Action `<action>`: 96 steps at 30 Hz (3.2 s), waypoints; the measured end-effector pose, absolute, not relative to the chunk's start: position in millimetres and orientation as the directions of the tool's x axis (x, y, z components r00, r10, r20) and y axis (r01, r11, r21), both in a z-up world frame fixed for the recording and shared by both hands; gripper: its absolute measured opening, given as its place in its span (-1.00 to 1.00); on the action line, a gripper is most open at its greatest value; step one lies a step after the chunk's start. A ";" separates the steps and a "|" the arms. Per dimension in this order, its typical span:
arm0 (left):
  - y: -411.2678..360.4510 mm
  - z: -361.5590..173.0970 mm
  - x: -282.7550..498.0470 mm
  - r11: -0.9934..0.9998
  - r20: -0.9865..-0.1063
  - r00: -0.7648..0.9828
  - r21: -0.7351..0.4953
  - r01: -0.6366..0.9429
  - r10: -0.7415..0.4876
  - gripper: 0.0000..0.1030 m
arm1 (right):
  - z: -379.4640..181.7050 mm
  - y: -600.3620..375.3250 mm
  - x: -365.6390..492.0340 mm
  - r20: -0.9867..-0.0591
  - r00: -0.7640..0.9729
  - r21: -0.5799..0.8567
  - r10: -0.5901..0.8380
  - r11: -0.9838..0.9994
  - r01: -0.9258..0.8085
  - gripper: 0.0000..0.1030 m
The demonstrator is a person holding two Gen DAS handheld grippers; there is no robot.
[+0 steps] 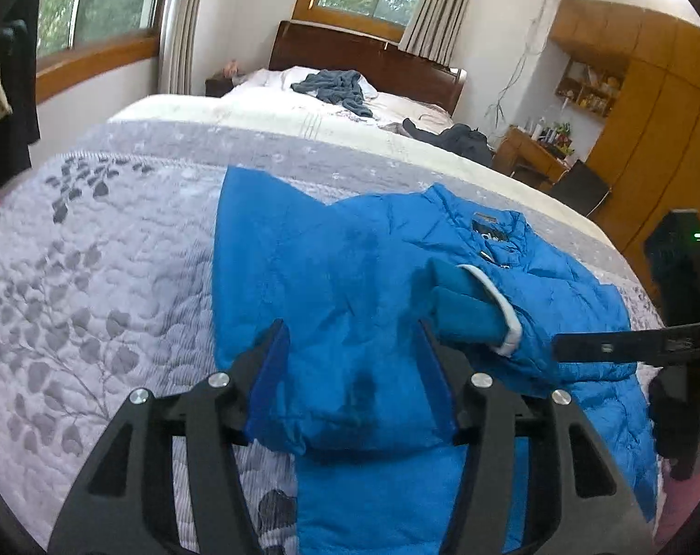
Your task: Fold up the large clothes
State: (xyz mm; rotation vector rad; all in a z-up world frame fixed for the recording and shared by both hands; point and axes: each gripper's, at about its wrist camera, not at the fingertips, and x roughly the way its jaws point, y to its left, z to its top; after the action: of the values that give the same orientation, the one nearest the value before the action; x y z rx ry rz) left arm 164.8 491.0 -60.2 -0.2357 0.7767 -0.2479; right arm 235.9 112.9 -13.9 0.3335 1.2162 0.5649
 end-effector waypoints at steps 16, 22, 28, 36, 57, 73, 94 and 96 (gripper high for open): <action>510.6 -38.7 150.3 0.916 -0.594 0.723 -0.377 0.137 -0.353 0.07 | 25.9 43.8 221.7 -0.749 0.398 0.488 0.530 0.847 -0.208 -0.66; 467.0 -34.3 160.2 0.923 -0.619 0.690 -0.313 0.222 -0.376 0.07 | 14.7 -11.2 219.3 -0.742 0.416 0.531 0.525 0.840 -0.114 -0.66; 431.9 -58.3 188.2 0.899 -0.674 0.596 -0.352 0.261 -0.437 0.07 | -24.3 -17.6 233.4 -0.762 0.370 0.556 0.532 0.830 -0.049 -0.61; 439.5 -91.4 205.5 0.903 -0.705 0.567 -0.369 0.220 -0.426 0.06 | -15.9 -21.6 224.7 -0.793 0.409 0.477 0.452 0.878 -0.044 -0.15; 440.1 -92.0 197.6 0.927 -0.711 0.596 -0.310 0.210 -0.372 0.17 | -12.2 70.3 236.6 -0.875 0.482 -0.034 0.050 0.986 -0.163 -0.37; 436.7 -93.6 198.0 0.935 -0.720 0.598 -0.294 0.196 -0.352 0.17 | 5.0 -99.2 186.4 -0.841 0.513 0.276 0.172 0.952 0.134 -0.43; 415.8 -98.5 205.8 0.940 -0.736 0.586 -0.235 0.246 -0.337 0.28 | -28.7 -90.0 199.4 -0.828 0.489 0.352 0.274 0.933 0.072 -0.45; 415.6 -99.3 204.4 0.941 -0.738 0.586 -0.230 0.247 -0.334 0.28 | -32.3 -91.1 197.4 -0.822 0.496 0.357 0.281 0.932 0.065 -0.45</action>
State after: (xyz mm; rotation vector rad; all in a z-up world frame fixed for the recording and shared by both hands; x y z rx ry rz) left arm 204.4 415.6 -99.3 -0.1064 0.8822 -0.3399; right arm 197.4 -91.1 -32.3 0.3657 1.0501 0.1342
